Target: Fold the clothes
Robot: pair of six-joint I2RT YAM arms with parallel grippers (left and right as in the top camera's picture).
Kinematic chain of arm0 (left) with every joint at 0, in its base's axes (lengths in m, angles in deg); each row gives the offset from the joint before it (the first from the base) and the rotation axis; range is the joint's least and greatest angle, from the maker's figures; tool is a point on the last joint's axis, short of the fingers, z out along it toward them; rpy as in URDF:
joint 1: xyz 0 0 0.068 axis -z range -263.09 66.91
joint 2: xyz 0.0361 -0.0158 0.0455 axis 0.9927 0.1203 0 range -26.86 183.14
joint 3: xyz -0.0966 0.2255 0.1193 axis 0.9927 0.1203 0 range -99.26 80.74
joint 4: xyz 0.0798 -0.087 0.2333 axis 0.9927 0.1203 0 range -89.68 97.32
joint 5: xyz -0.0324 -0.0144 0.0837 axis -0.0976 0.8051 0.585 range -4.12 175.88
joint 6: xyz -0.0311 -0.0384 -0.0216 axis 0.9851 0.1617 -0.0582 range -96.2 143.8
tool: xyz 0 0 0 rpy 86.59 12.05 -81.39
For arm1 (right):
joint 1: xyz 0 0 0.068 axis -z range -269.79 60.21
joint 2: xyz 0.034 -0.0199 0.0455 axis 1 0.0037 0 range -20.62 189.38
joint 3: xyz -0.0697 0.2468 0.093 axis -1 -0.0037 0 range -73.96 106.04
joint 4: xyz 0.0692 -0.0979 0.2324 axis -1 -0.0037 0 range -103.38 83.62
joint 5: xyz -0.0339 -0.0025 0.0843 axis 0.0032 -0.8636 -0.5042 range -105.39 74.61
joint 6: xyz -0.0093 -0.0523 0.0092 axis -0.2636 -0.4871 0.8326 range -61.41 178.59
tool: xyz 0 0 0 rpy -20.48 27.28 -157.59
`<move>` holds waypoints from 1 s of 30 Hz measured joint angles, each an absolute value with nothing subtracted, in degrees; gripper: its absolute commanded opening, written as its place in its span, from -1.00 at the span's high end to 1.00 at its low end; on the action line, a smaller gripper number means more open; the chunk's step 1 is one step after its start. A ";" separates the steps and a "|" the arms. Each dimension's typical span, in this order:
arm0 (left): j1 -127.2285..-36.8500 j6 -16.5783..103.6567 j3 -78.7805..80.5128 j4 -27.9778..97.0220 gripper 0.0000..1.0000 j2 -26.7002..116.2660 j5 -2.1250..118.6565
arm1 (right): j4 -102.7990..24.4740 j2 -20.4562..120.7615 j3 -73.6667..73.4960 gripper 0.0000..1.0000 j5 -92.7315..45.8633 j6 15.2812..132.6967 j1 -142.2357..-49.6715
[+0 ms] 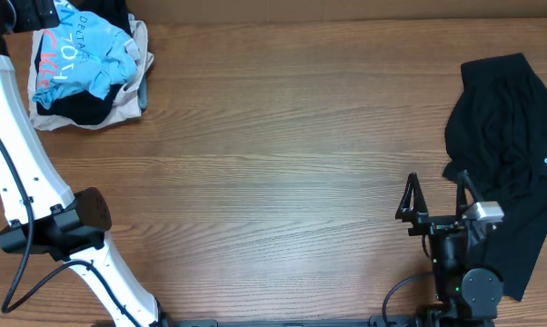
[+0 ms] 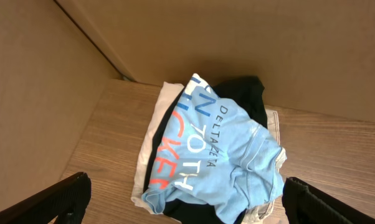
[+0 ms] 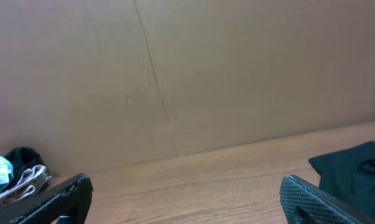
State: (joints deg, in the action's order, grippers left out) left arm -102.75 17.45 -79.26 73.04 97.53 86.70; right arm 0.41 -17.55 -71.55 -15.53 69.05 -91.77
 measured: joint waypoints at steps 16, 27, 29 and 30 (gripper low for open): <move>-102.75 17.45 -79.26 73.04 -1.00 97.53 86.70 | -11.52 -19.78 -72.90 -1.00 -15.38 69.07 -91.77; -102.75 17.45 -79.26 73.02 -1.00 97.53 86.70 | -11.52 -19.78 -72.90 -1.00 -15.38 69.05 -91.77; -102.75 17.45 -79.26 73.04 -1.00 97.53 86.70 | -11.52 -19.78 -72.90 -1.00 -15.36 69.07 -91.77; -102.75 17.45 -79.26 73.04 -1.00 97.53 86.70 | -11.55 -19.78 -72.90 -1.00 -15.40 69.07 -91.77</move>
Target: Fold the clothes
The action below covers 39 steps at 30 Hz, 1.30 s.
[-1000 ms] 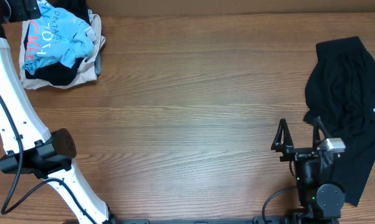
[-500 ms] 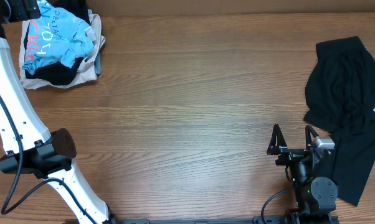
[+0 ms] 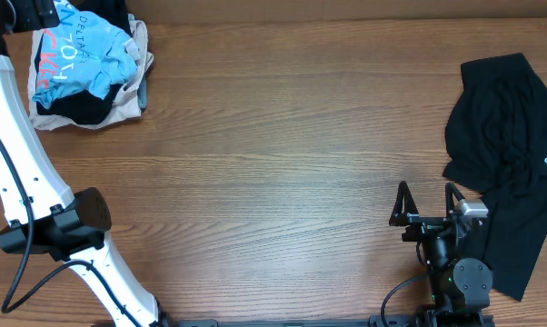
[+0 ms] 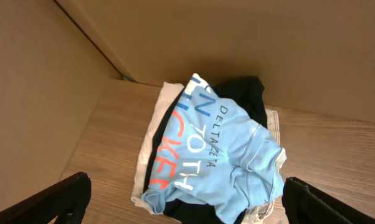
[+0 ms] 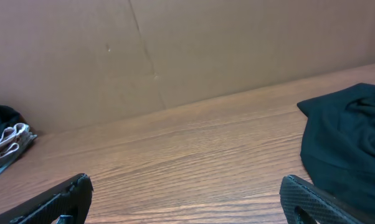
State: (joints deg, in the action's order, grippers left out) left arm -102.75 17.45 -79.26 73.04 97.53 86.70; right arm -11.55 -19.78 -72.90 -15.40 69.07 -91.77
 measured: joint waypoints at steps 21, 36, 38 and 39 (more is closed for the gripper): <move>-102.57 17.45 -79.26 73.77 -1.00 97.53 86.72 | -11.52 -19.78 -72.90 -1.00 -15.38 69.09 -91.77; -73.92 17.45 -48.86 73.72 -1.00 70.24 86.53 | -11.55 -19.82 -72.90 -1.00 -15.40 69.07 -91.77; -67.23 17.45 -41.71 73.77 -1.00 62.17 85.91 | -11.57 -19.87 -72.90 -1.00 -15.38 69.07 -91.77; -65.92 17.47 -38.89 73.79 -1.00 59.22 85.65 | -11.55 -19.89 -72.90 -1.00 -15.42 69.07 -91.77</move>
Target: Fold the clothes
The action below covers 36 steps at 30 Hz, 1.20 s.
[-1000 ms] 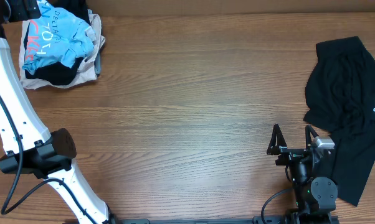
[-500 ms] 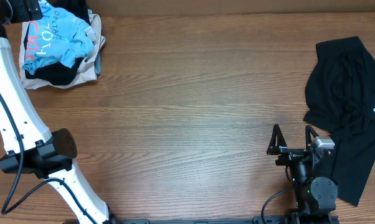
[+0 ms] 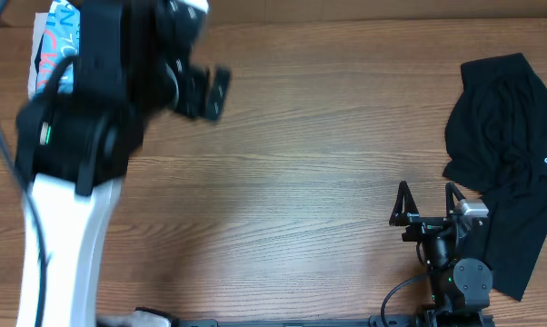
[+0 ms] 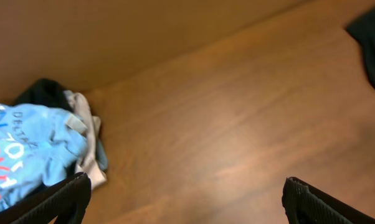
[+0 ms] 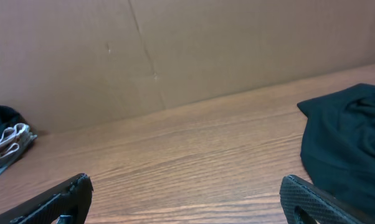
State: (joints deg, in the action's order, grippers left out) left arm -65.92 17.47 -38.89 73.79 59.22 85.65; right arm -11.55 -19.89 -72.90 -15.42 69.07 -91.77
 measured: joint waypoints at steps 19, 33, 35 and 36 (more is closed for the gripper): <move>-78.71 17.50 17.78 31.71 -1.00 20.86 76.76 | -11.50 -19.89 -72.90 -1.00 -15.38 69.05 -91.77; -82.71 17.52 61.85 3.78 -0.99 -10.15 74.22 | -11.55 -19.89 -72.90 -1.00 -15.40 69.05 -91.77; -84.24 17.52 64.99 2.49 -1.00 -14.05 73.37 | -11.55 -19.89 -72.90 -1.00 -15.40 69.05 -91.77; -84.94 17.52 66.28 2.14 -1.00 -15.88 72.95 | -11.57 -19.89 -72.90 -1.00 -15.42 69.07 -91.77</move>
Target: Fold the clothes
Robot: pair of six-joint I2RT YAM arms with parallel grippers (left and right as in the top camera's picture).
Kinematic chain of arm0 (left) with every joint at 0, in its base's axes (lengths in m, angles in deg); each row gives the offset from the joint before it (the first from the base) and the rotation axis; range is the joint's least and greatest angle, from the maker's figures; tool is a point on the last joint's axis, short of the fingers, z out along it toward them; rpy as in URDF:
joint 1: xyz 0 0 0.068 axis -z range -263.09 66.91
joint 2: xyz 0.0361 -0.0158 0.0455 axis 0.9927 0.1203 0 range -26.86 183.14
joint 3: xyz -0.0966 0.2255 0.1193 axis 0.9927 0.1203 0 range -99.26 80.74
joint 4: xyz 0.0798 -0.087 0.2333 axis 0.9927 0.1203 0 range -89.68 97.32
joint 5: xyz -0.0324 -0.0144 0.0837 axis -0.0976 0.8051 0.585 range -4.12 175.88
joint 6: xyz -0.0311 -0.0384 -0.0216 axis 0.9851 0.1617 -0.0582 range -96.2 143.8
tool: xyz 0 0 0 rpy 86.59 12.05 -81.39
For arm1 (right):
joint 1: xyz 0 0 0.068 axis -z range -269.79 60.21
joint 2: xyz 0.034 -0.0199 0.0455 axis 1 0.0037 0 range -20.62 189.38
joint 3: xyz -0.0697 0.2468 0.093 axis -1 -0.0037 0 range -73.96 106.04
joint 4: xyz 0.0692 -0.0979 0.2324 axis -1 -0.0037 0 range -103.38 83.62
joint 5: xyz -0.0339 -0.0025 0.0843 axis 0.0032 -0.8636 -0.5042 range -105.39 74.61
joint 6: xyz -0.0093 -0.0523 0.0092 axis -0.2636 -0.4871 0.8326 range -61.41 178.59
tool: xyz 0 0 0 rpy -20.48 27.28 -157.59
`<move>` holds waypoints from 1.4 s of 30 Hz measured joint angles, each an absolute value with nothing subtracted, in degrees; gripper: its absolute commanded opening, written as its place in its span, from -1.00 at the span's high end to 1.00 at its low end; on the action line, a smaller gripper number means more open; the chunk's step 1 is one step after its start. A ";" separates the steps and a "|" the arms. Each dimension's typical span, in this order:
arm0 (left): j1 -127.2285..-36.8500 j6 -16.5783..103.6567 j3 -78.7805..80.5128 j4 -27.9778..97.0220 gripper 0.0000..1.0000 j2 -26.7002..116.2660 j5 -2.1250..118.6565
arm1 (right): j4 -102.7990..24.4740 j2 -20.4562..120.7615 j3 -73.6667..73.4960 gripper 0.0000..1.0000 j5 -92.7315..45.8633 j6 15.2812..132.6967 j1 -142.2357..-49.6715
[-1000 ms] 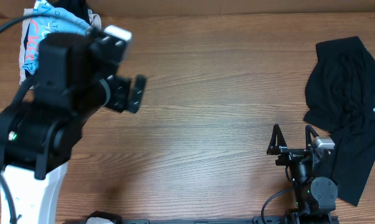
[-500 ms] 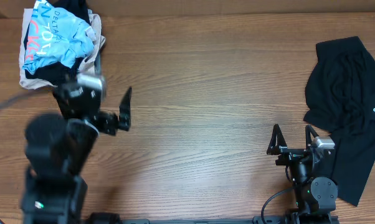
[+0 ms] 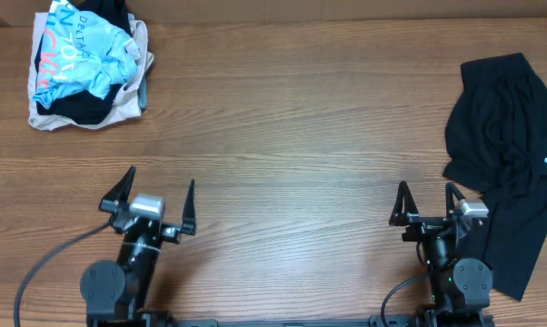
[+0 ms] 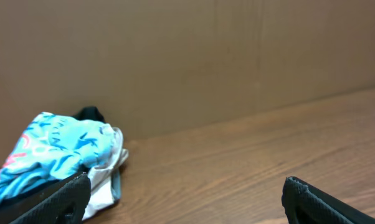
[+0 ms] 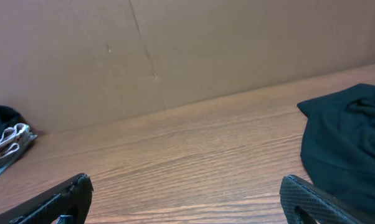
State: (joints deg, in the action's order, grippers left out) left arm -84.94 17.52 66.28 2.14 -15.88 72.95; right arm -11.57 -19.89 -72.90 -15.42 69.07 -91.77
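Note:
A pile of clothes [image 3: 84, 68] topped by a light blue printed shirt lies at the table's far left corner; the left wrist view shows the pile [image 4: 53, 152] ahead and to the left. A black garment [image 3: 505, 154] lies spread at the right edge, seen as dark cloth [image 5: 343, 143] in the right wrist view. My left gripper [image 3: 146, 193] sits low near the front left, open and empty. My right gripper [image 3: 428, 198] sits low at the front right, open and empty, just left of the black garment.
The wooden table [image 3: 292, 136] runs bare between the two heaps. A brown cardboard wall [image 5: 175, 43] stands along the far edge. Both arm bases stand at the table's near edge.
My left arm has come down from high over the left part of the table to a low folded pose at the front left, camera now looking level at the pile. The right arm has not moved.
My left gripper first hovered open above the pile of clothes at the far left corner, and stayed there. It then swung away above the table and now rests low at the front. My right gripper settled slightly lower and left beside the black garment early on and has stayed.

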 measured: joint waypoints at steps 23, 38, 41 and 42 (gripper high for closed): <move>-87.73 17.80 80.12 3.41 -1.00 -25.91 71.90 | -11.55 -19.89 -72.90 -1.00 -15.40 69.05 -91.77; -87.73 17.89 80.18 3.43 -1.00 -25.96 71.90 | -11.52 -19.89 -72.90 -1.00 -15.40 69.07 -91.77; -87.73 17.89 80.18 3.43 -0.99 -25.96 71.90 | -11.52 -19.89 -72.90 -1.00 -15.42 69.05 -91.77; -87.73 17.89 80.18 3.43 -1.00 -25.96 71.90 | -11.52 -19.89 -72.90 -1.00 -15.40 69.09 -91.75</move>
State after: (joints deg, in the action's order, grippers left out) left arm -87.73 17.89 80.18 3.43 -25.96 71.90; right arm -11.52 -19.89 -72.90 -15.40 69.09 -91.75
